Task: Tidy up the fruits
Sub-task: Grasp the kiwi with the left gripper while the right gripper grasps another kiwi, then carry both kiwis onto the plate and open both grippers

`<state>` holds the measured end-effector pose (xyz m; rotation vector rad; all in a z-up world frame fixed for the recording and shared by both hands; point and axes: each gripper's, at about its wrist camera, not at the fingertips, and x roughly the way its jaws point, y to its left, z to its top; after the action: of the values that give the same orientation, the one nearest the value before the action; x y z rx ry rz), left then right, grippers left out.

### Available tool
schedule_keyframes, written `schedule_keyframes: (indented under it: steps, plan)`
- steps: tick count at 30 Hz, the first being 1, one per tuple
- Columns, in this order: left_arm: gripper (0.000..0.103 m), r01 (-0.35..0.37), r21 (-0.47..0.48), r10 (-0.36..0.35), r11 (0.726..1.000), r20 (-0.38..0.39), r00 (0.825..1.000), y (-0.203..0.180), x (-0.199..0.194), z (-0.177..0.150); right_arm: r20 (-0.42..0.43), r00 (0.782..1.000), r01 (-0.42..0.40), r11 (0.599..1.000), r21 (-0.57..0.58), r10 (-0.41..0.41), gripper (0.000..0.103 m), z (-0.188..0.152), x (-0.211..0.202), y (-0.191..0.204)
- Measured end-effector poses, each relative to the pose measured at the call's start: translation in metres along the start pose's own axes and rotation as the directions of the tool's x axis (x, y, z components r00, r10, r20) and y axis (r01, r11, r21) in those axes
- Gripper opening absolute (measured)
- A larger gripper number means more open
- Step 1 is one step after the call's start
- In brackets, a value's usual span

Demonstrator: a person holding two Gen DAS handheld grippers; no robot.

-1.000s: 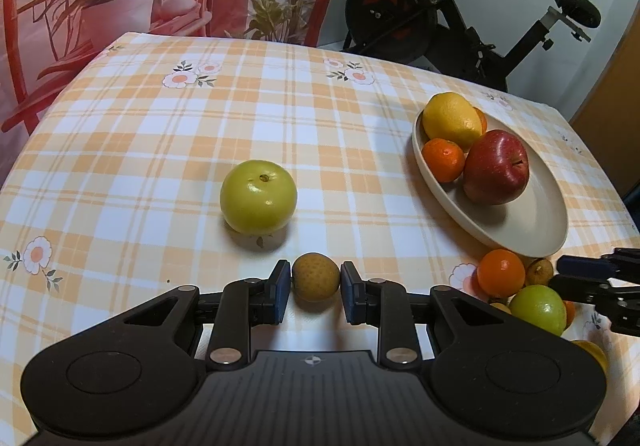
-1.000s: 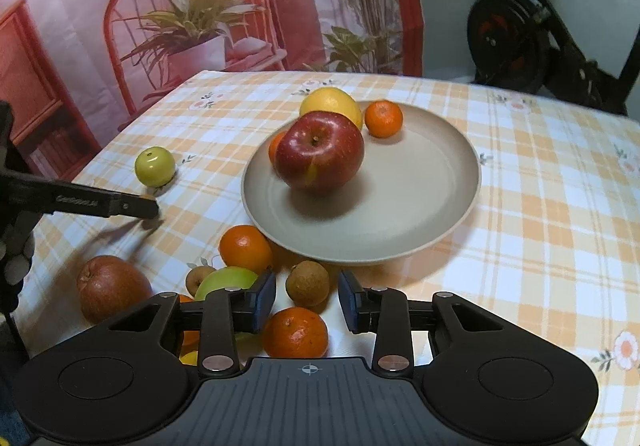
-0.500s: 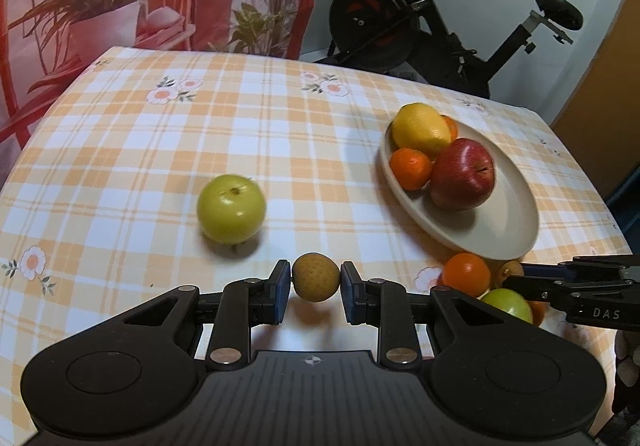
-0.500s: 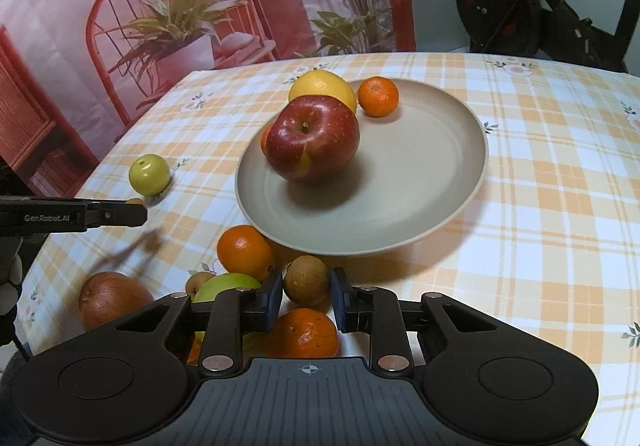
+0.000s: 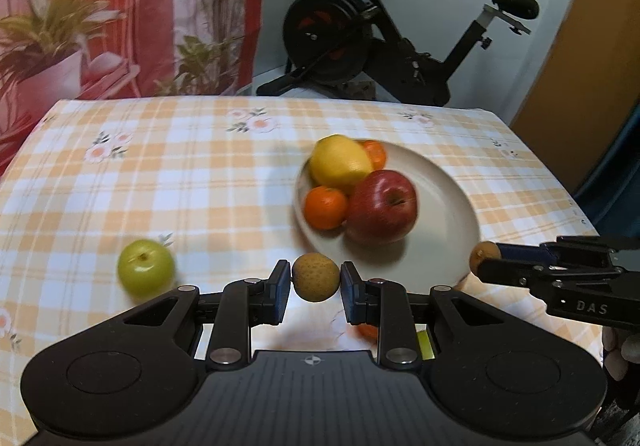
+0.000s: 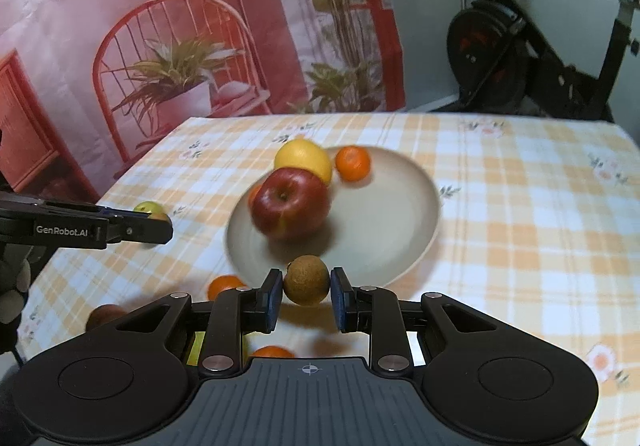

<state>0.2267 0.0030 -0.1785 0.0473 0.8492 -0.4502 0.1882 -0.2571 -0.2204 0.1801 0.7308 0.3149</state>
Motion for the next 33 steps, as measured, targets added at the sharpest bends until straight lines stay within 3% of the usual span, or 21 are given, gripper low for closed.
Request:
schedule_keyframes:
  steps: [18, 33]
  plan:
    - [0.029, -0.007, 0.076, 0.013, 0.997, -0.081, 0.997, -0.037, 0.053, 0.015, -0.007, 0.998, 0.053, 0.993, -0.105, -0.054, 0.024, 0.022, 0.034, -0.041]
    - [0.029, -0.020, 0.107, 0.032, 0.994, -0.118, 0.992, -0.043, 0.072, 0.015, -0.044, 0.999, -0.022, 0.992, -0.124, 0.016, 0.023, 0.008, 0.041, -0.027]
